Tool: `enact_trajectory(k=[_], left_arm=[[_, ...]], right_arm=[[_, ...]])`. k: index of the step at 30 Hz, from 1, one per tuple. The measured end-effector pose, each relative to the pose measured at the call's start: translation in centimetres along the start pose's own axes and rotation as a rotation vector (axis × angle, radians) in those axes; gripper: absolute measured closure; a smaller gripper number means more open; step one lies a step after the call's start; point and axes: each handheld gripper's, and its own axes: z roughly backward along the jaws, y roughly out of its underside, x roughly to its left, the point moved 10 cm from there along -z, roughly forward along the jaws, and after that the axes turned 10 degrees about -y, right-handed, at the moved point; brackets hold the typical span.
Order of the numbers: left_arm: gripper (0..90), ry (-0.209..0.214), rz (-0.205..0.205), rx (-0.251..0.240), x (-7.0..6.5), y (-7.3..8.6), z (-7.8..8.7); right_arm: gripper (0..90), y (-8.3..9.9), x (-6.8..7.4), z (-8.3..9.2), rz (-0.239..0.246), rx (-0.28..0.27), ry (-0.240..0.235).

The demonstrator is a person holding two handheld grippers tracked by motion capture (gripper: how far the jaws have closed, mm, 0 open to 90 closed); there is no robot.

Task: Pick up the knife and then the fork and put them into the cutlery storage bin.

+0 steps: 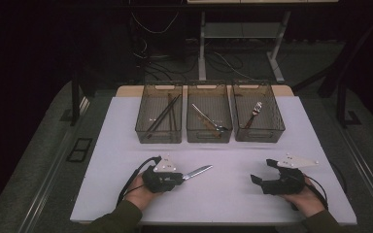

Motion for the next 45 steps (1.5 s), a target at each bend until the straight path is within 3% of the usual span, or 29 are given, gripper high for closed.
enact_trajectory(k=[2, 6, 12, 18, 21, 25, 30, 40, 45], left_arm=[[77.5, -0.007, 0.001, -0.024, 0.2, -0.5, 0.3], [77.5, -0.018, 0.061, -0.074, 0.5, -1.4, 1.1], [77.4, -0.039, 0.104, -0.161, 0.8, -3.4, 2.4], [77.4, -0.048, 0.104, -0.204, 0.4, -5.3, 2.7], [77.4, -0.050, 0.102, -0.236, 0.0, -6.6, 2.6], [77.4, -0.064, 0.088, -0.273, -0.5, -8.3, 2.5], [77.4, -0.072, 0.075, -0.305, -1.1, -9.4, 2.4], [77.4, -0.077, 0.064, -0.328, -1.6, -9.9, 2.3], [77.3, -0.081, 0.059, -0.333, -1.8, -10.0, 2.0]], right_arm=[[12.5, -0.2, 0.2, -0.1, -0.005, -0.011, -0.012], [12.6, -0.8, 0.6, -0.1, -0.016, -0.030, -0.036], [12.7, -2.0, 2.3, -0.8, -0.015, -0.014, -0.118], [12.7, -3.8, 4.4, -2.7, -0.024, -0.012, -0.192], [15.2, -5.2, 5.4, -3.7, -0.063, -0.040, -0.247], [27.7, -7.3, 6.7, -4.7, -0.112, -0.089, -0.335], [39.6, -8.8, 7.4, -5.8, -0.181, -0.144, -0.408], [52.7, -9.9, 7.8, -6.7, -0.263, -0.206, -0.481], [68.6, -10.4, 8.1, -6.9, -0.278, -0.233, -0.511]])
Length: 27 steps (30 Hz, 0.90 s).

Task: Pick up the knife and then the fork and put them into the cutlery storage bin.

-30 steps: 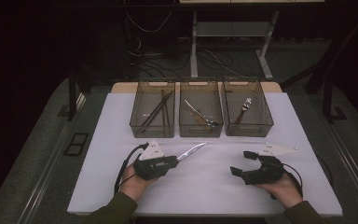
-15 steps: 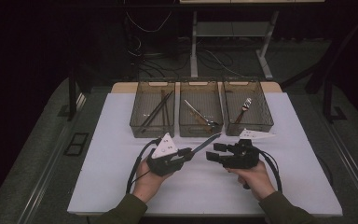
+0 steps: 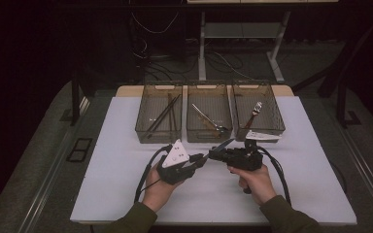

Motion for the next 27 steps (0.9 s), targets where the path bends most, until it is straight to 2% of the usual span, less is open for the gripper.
enact_trajectory(k=[3, 4, 5, 9, 20, 27], left_arm=[[77.4, 0.000, -0.003, 0.004, -0.1, 0.1, -0.2], [77.4, 0.002, -0.004, 0.006, -0.1, 0.1, -0.3], [77.4, 0.001, -0.005, 0.012, -0.1, 0.2, -0.4], [77.3, 0.002, -0.006, 0.017, -0.1, 0.4, -0.6], [75.9, 0.019, 0.001, 0.013, -0.2, 0.6, -0.8], [65.5, 0.026, -0.003, 0.018, 0.1, 1.0, -0.4]], right_arm=[[77.4, -0.2, 0.1, 0.1, -0.010, -0.014, -0.008], [79.1, -0.4, 0.1, 0.1, 0.004, -0.018, -0.009], [80.8, -0.4, 0.3, 0.0, -0.006, -0.018, -0.015], [85.1, -0.6, 0.6, -0.2, 0.015, -0.020, -0.028], [89.6, -0.7, 1.2, -0.4, 0.054, 0.018, -0.019], [89.7, -0.9, 0.6, 0.2, 0.093, 0.042, 0.034]])
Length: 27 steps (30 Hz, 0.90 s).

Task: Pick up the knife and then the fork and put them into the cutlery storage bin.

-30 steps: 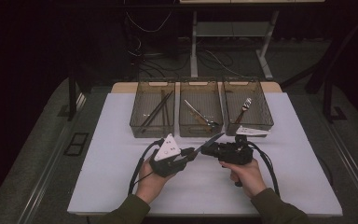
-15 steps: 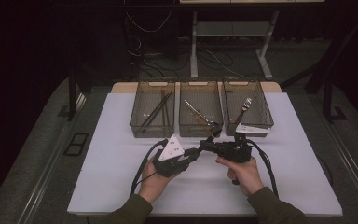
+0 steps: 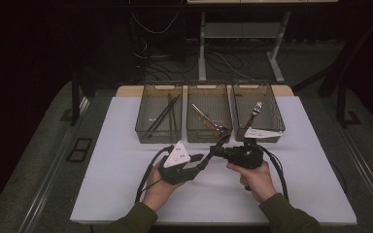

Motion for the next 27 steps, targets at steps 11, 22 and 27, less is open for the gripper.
enact_trajectory(k=[11, 22, 27], left_arm=[[45.9, 0.028, 0.023, 0.035, 1.6, 2.4, 2.3], [28.0, 0.020, 0.073, 0.081, 3.9, 5.4, 4.9], [19.4, 0.014, 0.088, 0.095, 4.6, 6.7, 5.8]], right_arm=[[89.7, -0.9, -1.3, 2.9, 0.073, 0.052, 0.120], [89.7, -2.4, -3.1, 6.8, 0.107, 0.094, 0.238], [89.7, -2.7, -4.0, 8.0, 0.127, 0.108, 0.281]])
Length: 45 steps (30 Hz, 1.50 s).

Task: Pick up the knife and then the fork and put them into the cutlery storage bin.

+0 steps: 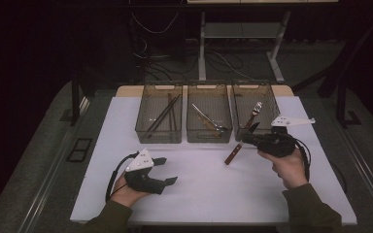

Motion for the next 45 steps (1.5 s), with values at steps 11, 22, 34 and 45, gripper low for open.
enact_trajectory(k=[11, 22, 34, 45], left_arm=[[0.0, -0.022, 0.020, -0.008, 0.2, 0.8, 0.1], [0.0, -0.021, 0.028, 0.018, 0.1, 1.0, 0.0], [0.0, -0.014, 0.024, 0.023, -0.1, 1.0, 0.0], [0.0, -0.011, 0.024, 0.021, -0.1, 1.0, -0.1]], right_arm=[[89.7, -2.1, -2.1, 2.9, 0.030, 0.035, 0.074], [89.7, -6.8, -3.8, 7.0, 0.062, 0.009, 0.153], [89.7, -9.9, -8.8, 9.3, 0.058, 0.016, 0.296], [89.7, -7.2, -13.2, 8.4, -0.016, 0.140, 0.372]])
